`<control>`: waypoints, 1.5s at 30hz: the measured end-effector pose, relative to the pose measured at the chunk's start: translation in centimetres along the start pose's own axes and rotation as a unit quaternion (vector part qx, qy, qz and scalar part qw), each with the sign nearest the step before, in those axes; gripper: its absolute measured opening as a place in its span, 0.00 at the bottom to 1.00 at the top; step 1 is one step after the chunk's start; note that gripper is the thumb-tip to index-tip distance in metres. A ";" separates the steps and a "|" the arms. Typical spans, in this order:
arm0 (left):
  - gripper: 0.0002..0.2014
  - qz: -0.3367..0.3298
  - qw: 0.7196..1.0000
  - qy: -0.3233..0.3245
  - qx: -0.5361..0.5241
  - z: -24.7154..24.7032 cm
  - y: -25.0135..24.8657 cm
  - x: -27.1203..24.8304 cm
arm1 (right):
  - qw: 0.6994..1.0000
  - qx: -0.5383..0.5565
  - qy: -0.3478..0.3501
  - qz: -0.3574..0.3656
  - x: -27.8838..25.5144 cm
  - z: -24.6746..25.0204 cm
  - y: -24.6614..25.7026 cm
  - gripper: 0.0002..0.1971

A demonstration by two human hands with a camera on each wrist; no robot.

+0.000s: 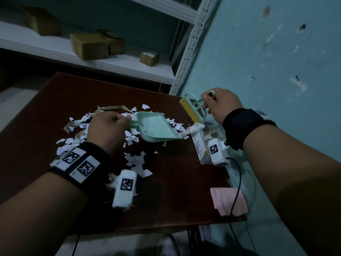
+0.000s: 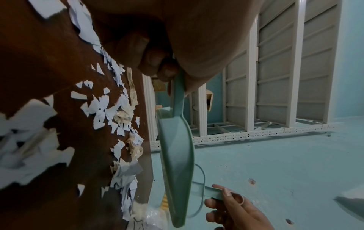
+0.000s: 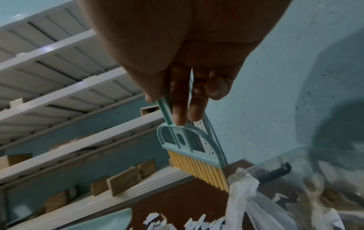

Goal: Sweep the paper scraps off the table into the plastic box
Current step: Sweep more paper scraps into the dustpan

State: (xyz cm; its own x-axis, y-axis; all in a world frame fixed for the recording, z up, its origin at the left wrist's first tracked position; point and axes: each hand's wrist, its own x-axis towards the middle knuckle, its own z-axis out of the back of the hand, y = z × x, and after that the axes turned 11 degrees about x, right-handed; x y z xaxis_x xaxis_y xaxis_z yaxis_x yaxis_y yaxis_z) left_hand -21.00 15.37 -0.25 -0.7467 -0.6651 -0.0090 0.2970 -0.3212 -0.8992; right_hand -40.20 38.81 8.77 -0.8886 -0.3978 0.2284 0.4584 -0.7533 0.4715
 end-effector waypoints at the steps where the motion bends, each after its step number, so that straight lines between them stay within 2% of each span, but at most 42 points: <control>1: 0.15 0.002 1.000 0.000 -0.002 0.0 0.1 0.0 | 1.000 -0.013 0.009 0.008 -0.4 -0.1 0.2 0.15; 5: 0.16 0.009 1.000 0.010 -0.003 0.1 0.5 -0.1 | 0.997 -0.055 0.045 0.022 -2.0 0.3 0.6 0.16; 10: 0.16 0.007 1.000 0.024 0.001 -0.1 0.4 -0.7 | 0.996 -0.079 0.017 0.049 -3.6 1.4 1.2 0.17; 13: 0.15 0.004 1.000 0.018 -0.003 -0.5 0.4 -1.0 | 0.997 -0.049 0.017 0.054 -4.4 1.4 1.7 0.16; 16: 0.15 0.015 1.000 0.026 0.003 -0.6 0.6 -1.1 | 0.995 -0.035 0.077 0.056 -5.4 0.5 2.3 0.14; 19: 0.16 0.019 1.000 0.020 0.013 -0.6 0.8 -1.1 | 0.985 -0.082 0.141 0.058 -5.8 -1.0 2.2 0.14; 21: 0.16 0.017 1.000 0.012 0.021 -0.6 1.0 -1.1 | 0.980 -0.112 0.156 0.047 -5.8 -1.8 1.8 0.15; 24: 0.16 0.016 0.999 0.024 0.030 -0.7 1.1 -1.0 | 0.983 -0.136 0.109 0.052 -5.7 -1.8 1.7 0.16; 27: 0.15 -0.008 0.997 0.049 0.058 -1.4 1.1 -1.1 | 0.994 -0.094 0.021 0.050 -5.4 -0.5 2.0 0.17; 31: 0.14 -0.048 0.990 0.081 0.109 -3.2 0.4 -1.4 | 0.993 -0.088 -0.078 0.021 -3.9 2.0 0.3 0.20; 36: 0.14 -0.053 0.984 0.097 0.142 -5.4 -0.4 -1.0 | 0.989 -0.102 -0.104 -0.025 -3.6 3.7 -1.9 0.25; 41: 0.15 -0.034 0.981 0.102 0.164 -7.3 -0.9 -0.6 | 0.990 -0.100 -0.092 -0.042 -4.2 3.6 -3.4 0.23; 45: 0.14 -0.021 0.983 0.116 0.143 -9.3 -1.6 -0.3 | 0.990 -0.099 -0.086 -0.042 -4.1 3.6 -4.1 0.21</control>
State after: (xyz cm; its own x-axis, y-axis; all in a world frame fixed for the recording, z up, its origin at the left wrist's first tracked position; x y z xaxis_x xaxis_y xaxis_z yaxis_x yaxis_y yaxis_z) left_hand -26.76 22.40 -2.84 -0.8677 -0.4863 -0.1027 0.3926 -0.5439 -0.7417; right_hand -38.46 45.39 8.99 -0.9055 -0.2469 0.3451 0.3613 -0.8751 0.3220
